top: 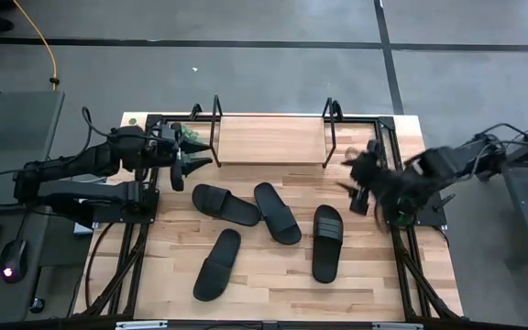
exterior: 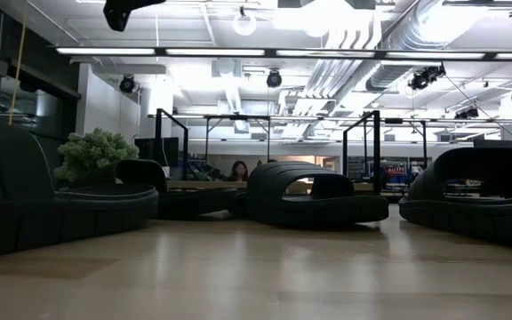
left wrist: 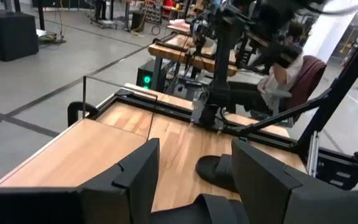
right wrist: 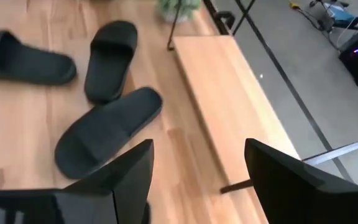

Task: Pick and place slides into the shelf
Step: Put the black slide on the shelf

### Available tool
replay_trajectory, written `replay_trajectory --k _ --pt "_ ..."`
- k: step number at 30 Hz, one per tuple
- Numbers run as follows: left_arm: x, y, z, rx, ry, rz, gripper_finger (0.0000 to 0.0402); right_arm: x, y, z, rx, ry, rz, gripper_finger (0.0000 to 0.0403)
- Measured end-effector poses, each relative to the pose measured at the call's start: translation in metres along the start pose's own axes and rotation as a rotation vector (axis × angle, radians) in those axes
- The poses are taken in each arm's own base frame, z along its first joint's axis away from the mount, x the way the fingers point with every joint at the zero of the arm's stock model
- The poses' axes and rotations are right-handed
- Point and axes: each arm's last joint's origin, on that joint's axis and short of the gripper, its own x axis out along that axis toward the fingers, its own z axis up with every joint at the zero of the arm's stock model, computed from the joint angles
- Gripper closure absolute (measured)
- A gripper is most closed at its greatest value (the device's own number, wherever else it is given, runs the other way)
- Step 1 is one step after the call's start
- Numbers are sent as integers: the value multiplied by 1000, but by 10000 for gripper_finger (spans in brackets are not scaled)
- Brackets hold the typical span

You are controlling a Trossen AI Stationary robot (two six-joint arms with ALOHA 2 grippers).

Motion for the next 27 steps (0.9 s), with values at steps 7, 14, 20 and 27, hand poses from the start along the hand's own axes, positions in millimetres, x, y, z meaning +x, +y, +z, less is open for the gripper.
replay_trajectory --k 7,14,20,27 --pt "0 1 -2 -1 25 8 218 12 57 -21 -62 138 -55 160" --pt "1 1 -5 -1 34 10 218 29 107 -50 -117 326 -181 160" --pt "2 3 -12 -28 66 43 218 42 144 -65 -143 389 -216 160" --pt "3 8 -23 -61 166 153 218 56 176 -77 -194 423 -246 160"
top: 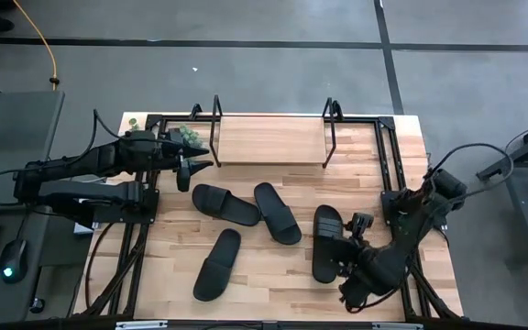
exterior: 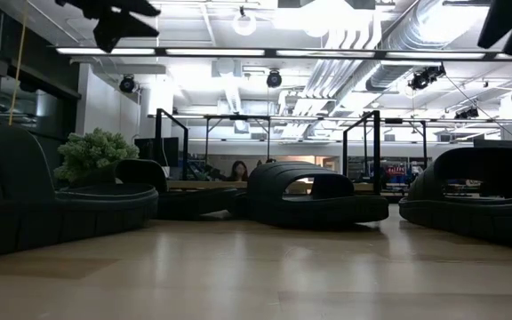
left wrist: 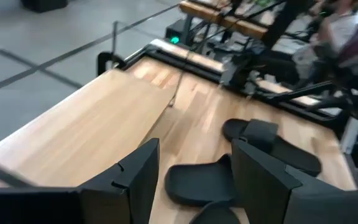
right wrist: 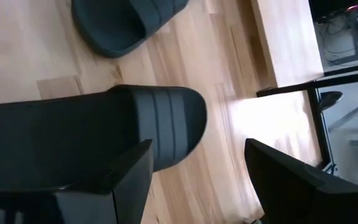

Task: Pick and place slides into the shelf
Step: Put the black slide on the shelf

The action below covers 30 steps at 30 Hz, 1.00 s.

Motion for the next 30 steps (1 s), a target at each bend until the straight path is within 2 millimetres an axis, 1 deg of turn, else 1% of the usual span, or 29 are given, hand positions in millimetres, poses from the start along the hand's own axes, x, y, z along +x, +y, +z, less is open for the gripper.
replay_trajectory --k 3,10,14,18,23,30 --pt "2 2 -5 -13 43 40 218 5 13 1 -28 6 -25 160" --pt "5 2 -6 -12 63 49 218 26 39 -1 -86 37 -101 160" --pt "6 2 -6 -10 65 65 218 32 49 -4 -85 45 -121 160" --pt "7 3 -6 -9 66 69 218 36 59 -5 -71 30 -96 160" --pt "7 3 -6 -7 66 73 218 42 68 -6 -77 17 -98 160" --pt "7 3 -6 -7 65 73 218 49 74 -7 -101 -26 -145 160"
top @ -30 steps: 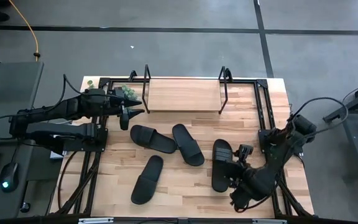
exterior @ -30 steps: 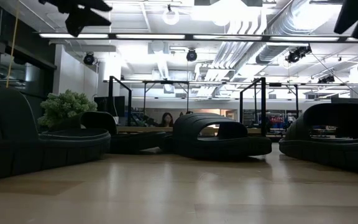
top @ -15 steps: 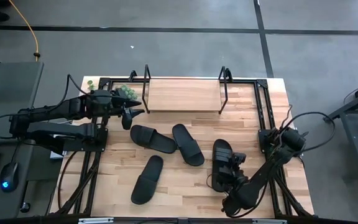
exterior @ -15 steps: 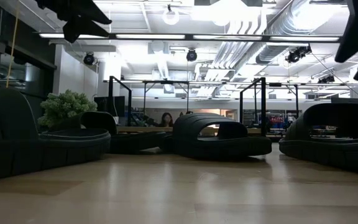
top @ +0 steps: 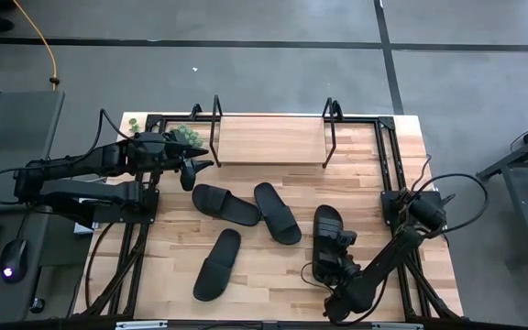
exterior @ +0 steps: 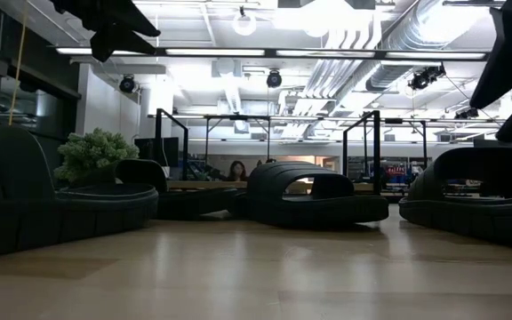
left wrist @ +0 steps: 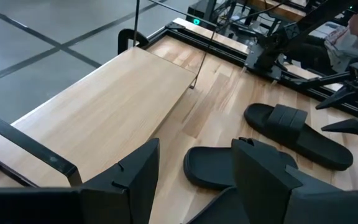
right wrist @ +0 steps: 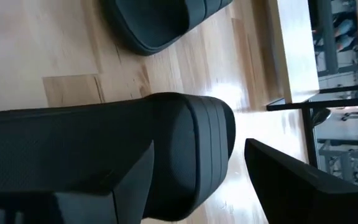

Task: Pick and place slides into the shelf
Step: Put the black slide on the shelf

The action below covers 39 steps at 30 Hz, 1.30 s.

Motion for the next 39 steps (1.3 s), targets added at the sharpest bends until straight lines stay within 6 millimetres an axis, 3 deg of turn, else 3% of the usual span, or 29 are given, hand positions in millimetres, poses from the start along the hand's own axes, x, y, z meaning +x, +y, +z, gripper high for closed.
replay_trajectory --k 14,25,39 --pt "0 0 0 0 0 0 218 20 8 -6 -30 15 -147 160" --pt "0 0 0 0 0 0 218 56 10 -28 10 108 -176 160" --pt "0 0 0 0 0 0 218 63 6 -26 39 87 -220 176"
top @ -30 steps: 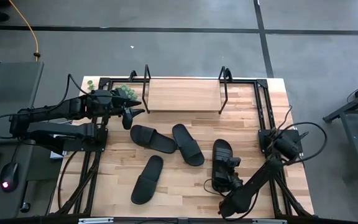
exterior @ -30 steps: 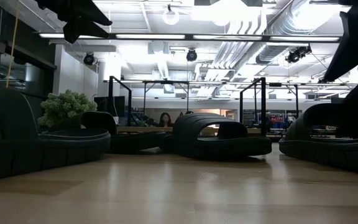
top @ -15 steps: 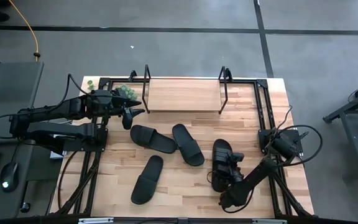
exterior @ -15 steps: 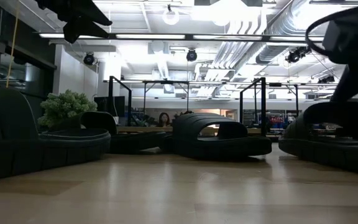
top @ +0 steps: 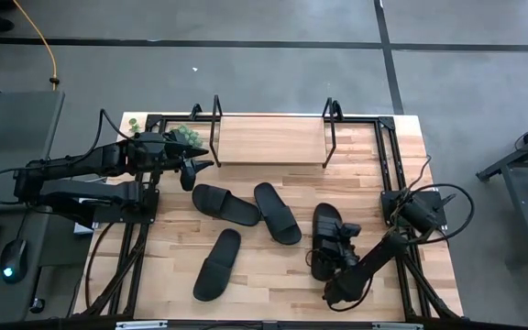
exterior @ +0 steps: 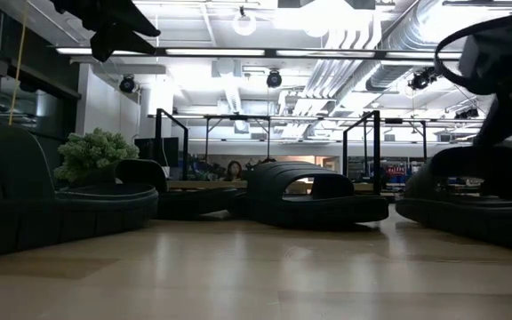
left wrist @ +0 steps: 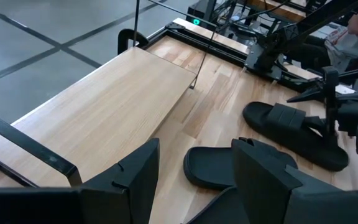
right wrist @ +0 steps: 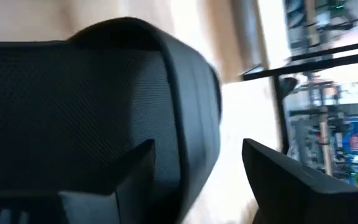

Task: Pick and place slides into the shelf
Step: Put the black slide on the shelf

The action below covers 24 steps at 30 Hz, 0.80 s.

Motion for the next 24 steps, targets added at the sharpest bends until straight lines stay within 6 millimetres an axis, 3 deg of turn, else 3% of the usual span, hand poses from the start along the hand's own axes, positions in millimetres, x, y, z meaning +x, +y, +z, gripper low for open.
replay_trajectory --k 14,24 --pt "0 0 1 -1 -6 -2 218 11 -6 9 50 16 -46 263" --pt "0 0 1 -1 -6 -2 218 11 -5 9 54 18 -42 360"
